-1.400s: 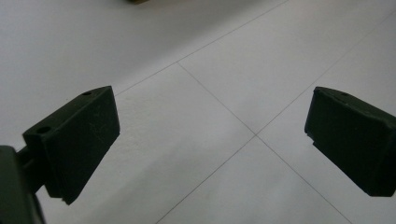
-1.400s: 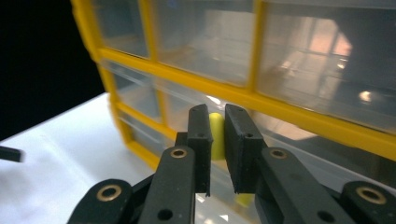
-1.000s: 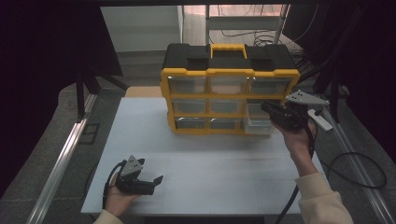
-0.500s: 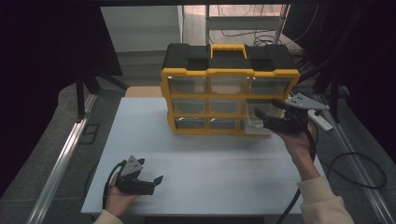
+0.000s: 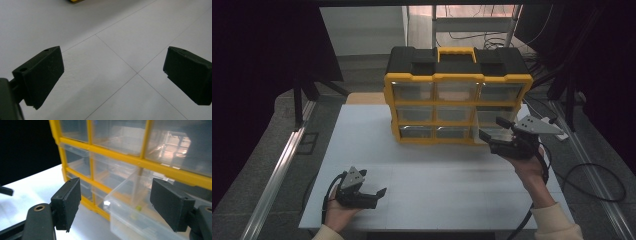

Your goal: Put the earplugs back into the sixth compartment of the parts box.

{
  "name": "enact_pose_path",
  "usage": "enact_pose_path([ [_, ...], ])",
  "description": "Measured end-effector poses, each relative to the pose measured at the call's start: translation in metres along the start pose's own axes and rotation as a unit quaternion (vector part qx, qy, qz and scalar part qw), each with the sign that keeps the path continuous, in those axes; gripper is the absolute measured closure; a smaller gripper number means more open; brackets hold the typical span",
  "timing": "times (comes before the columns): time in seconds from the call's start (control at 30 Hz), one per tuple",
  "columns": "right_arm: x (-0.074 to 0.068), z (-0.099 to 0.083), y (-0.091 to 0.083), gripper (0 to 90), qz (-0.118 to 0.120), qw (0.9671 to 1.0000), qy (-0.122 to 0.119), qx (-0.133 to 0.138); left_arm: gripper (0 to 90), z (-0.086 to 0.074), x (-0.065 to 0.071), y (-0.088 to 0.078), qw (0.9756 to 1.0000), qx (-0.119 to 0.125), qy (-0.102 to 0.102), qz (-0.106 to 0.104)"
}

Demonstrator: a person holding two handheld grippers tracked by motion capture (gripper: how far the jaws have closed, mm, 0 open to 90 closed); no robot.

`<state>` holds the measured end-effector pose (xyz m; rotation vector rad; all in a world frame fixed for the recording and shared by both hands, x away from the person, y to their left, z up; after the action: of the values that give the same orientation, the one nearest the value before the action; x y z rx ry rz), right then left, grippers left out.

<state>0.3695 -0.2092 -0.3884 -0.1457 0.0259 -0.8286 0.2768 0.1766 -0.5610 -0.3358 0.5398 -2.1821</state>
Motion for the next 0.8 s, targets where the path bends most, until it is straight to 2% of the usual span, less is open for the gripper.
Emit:
enact_pose_path([
  [0.07,-0.008,-0.004,-0.006,25.3,0.013,0.9999,0.006,0.004,2.9,0.0,0.0,0.0,1.0,0.0,0.001,0.0],
  [0.23,-0.019,-0.013,-0.014,25.5,0.022,0.9997,0.003,0.001,2.9,0.0,0.0,-0.001,1.0,0.001,0.001,0.0],
  [0.33,-0.027,-0.029,-0.02,25.5,0.032,0.9994,0.005,-0.01,2.9,0.001,0.0,0.0,1.0,0.003,0.003,0.001],
  [0.37,-0.027,-0.029,-0.02,25.5,0.032,0.9994,0.005,-0.01,2.9,0.001,0.0,0.0,1.0,0.003,0.003,0.001],
  [0.4,-0.028,-0.038,-0.023,25.6,0.035,0.9992,0.006,-0.017,2.9,0.001,0.001,0.0,1.0,0.003,0.002,0.0],
  [0.67,-0.022,-0.066,-0.033,25.5,0.026,0.9986,0.015,-0.044,2.9,0.001,0.001,-0.001,1.0,0.004,0.004,0.0],
  [0.8,-0.013,-0.089,-0.041,25.2,0.009,0.9974,0.02,-0.069,2.9,0.001,0.001,-0.001,1.0,0.006,0.005,-0.001],
])
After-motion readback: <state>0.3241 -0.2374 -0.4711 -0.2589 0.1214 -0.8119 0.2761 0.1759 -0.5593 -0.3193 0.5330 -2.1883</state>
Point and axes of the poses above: each handheld gripper's, and its own axes: y roughly forward along the jaws, z roughly out of its top, x roughly to its right, the point moved 6 cm from there along y, roughly forward along the jaws, and after that the axes turned 8 degrees about x, right-handed, at the moved point
